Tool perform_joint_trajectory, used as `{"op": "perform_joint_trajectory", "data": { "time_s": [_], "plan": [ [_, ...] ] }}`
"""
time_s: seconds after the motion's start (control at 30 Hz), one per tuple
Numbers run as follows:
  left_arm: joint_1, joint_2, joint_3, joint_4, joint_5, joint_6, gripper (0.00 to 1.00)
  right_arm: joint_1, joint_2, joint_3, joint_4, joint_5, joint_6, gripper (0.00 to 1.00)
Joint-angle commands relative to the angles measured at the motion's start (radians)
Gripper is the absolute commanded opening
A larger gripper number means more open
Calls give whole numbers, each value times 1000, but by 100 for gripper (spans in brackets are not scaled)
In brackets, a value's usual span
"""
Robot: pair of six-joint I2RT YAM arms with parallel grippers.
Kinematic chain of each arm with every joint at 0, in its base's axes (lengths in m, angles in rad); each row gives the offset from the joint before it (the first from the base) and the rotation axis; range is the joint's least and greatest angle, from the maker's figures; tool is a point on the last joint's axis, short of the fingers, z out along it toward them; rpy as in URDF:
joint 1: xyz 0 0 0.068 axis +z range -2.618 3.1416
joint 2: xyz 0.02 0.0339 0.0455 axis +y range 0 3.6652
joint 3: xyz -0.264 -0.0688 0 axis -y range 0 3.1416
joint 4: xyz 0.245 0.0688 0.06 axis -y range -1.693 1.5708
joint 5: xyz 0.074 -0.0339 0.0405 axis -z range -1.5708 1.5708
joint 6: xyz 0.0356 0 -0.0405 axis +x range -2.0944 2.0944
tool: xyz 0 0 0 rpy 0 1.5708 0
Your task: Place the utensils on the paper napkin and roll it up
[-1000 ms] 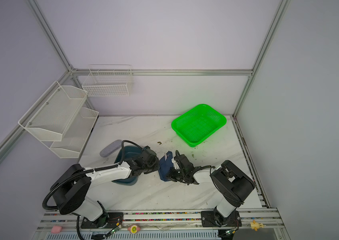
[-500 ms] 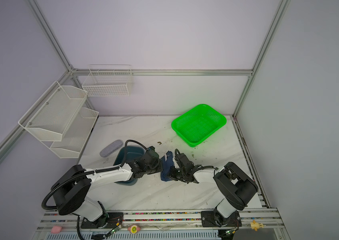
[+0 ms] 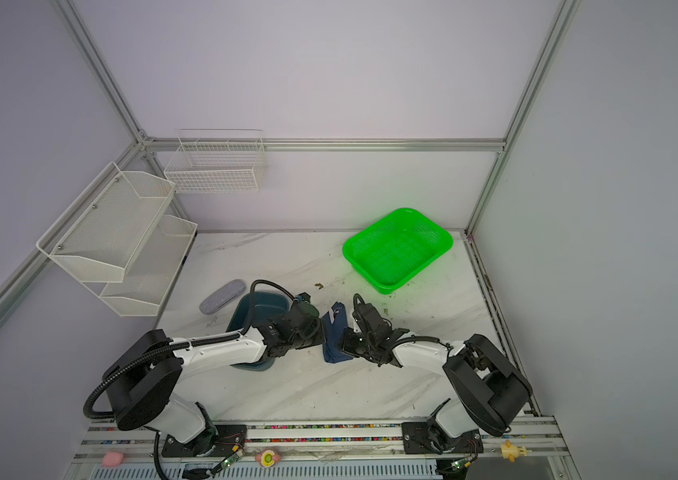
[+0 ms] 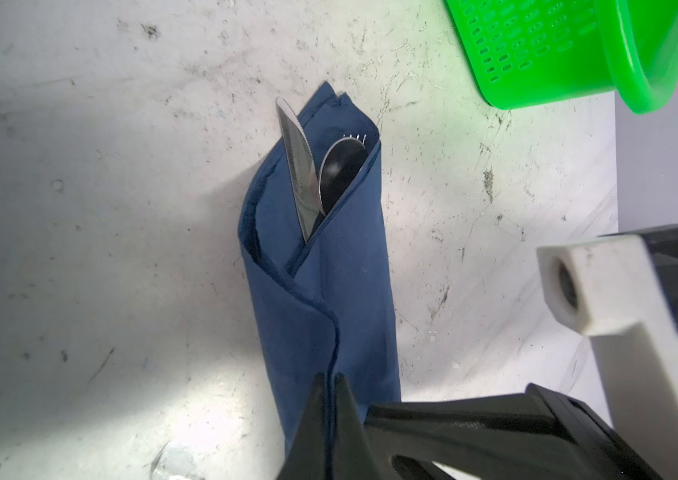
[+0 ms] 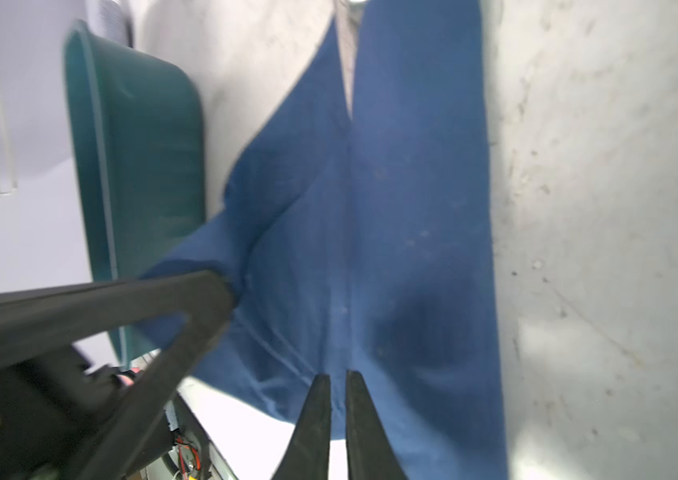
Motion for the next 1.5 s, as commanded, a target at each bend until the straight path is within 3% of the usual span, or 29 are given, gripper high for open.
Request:
{"op": "perform_joint_trajectory", "data": {
  "time_s": [0.0, 0.67, 1.03, 1.47],
  "plan": [
    [-6, 0, 113, 10, 3, 17, 5, -6, 29, 3, -9, -27, -27, 12],
    [-8, 121, 290, -69, 96, -4, 5, -6, 29, -40, 20, -19, -5, 11],
    [-8, 145, 296, -34, 128, 15, 5, -7, 43, -14, 52, -43, -8, 9],
    [-9, 131, 296, -82, 94, 42, 5, -85, -93, -76, 9, -61, -49, 9]
  ]
}}
